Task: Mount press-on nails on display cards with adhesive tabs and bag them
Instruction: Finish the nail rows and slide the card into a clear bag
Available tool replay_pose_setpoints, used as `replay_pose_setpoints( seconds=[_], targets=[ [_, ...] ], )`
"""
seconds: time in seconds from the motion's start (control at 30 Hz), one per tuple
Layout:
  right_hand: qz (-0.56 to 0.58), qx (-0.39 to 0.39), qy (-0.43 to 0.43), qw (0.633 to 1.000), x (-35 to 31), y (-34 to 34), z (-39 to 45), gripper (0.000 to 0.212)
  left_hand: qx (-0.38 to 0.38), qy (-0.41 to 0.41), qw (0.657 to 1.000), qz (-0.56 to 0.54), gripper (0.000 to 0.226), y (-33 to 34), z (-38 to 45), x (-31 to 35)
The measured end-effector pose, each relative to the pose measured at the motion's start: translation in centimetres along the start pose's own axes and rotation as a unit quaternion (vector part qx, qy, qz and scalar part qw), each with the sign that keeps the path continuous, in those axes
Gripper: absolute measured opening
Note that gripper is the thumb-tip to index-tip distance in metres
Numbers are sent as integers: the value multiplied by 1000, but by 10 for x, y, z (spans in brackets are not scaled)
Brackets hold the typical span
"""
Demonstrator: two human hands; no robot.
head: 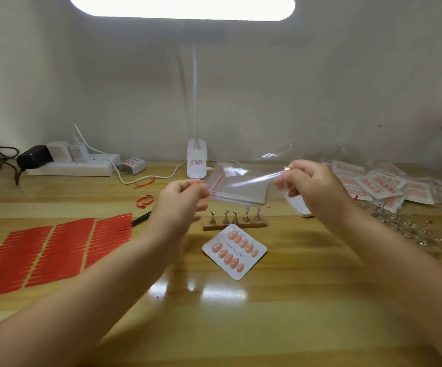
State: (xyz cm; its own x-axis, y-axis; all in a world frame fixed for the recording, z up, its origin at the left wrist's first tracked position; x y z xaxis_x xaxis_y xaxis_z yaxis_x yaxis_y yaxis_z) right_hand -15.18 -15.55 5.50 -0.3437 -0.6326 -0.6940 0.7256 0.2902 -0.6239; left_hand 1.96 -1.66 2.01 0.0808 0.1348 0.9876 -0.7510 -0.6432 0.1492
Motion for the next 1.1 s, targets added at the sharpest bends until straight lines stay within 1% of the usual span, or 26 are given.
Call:
replay_pose_setpoints(
  seconds=[0.1,0.13,0.17,0.2,0.3,0.37,0.4,0.43,0.5,0.6,0.7,0.8,0.87,0.93,1.03,1.1],
  targets=[
    [96,-68,7,993,-7,6,-13,32,-78,-12,996,35,64,3,3,5],
    [115,-88,13,989,-7,8,-15,30,-101,-18,994,25,72,5,1,6],
    [134,-103,16,985,-8,10,-16,29,-117,-23,993,9,71,6,1,7],
    [150,-116,17,982,-7,12,-17,28,-124,-20,992,-4,65,6,1,8],
    [235,-121,45,963,-8,13,-19,10,-113,-6,993,-27,49,4,0,9],
    [316,-139,90,934,-6,18,-23,40,-107,-15,993,-57,47,5,-1,7],
    [343,-153,107,921,-4,23,-26,51,-107,-25,991,-71,47,6,-2,5],
    [364,-169,121,908,-5,28,-30,55,-108,-34,990,-79,48,7,-3,4],
    [377,-184,128,899,-5,36,-37,54,-111,-43,990,-69,48,8,-5,1],
    [379,-160,130,902,-3,39,-40,57,-107,-46,992,-45,44,7,-4,0],
    [377,-131,136,907,-3,37,-40,53,-105,-44,993,-25,48,7,-4,1],
    [349,-100,127,923,-2,37,-39,52,-108,-16,994,2,53,8,-5,3],
    [336,-70,112,933,-2,34,-37,54,-108,1,994,-4,53,7,-4,6],
    [328,-43,99,938,-1,30,-35,51,-102,25,994,-2,46,4,-4,10],
    [292,-28,74,953,-2,27,-35,45,-97,57,993,39,30,2,-4,15],
    [265,-23,51,963,-2,27,-36,41,-115,61,989,63,32,3,-6,17]
  ],
)
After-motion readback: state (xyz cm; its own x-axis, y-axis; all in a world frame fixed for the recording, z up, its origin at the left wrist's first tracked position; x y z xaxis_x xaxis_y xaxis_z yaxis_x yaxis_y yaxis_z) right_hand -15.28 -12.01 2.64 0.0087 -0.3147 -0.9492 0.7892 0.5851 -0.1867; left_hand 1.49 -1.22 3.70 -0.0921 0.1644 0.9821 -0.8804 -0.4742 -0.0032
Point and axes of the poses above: each hand's wrist, its own z-axis towards the middle knuckle, its own y-axis out of the palm, x = y × z, the point moved 3 cm from there along z, towards the middle knuckle, and after that the axes turned 11 degrees about -z, right-handed, at the moved point
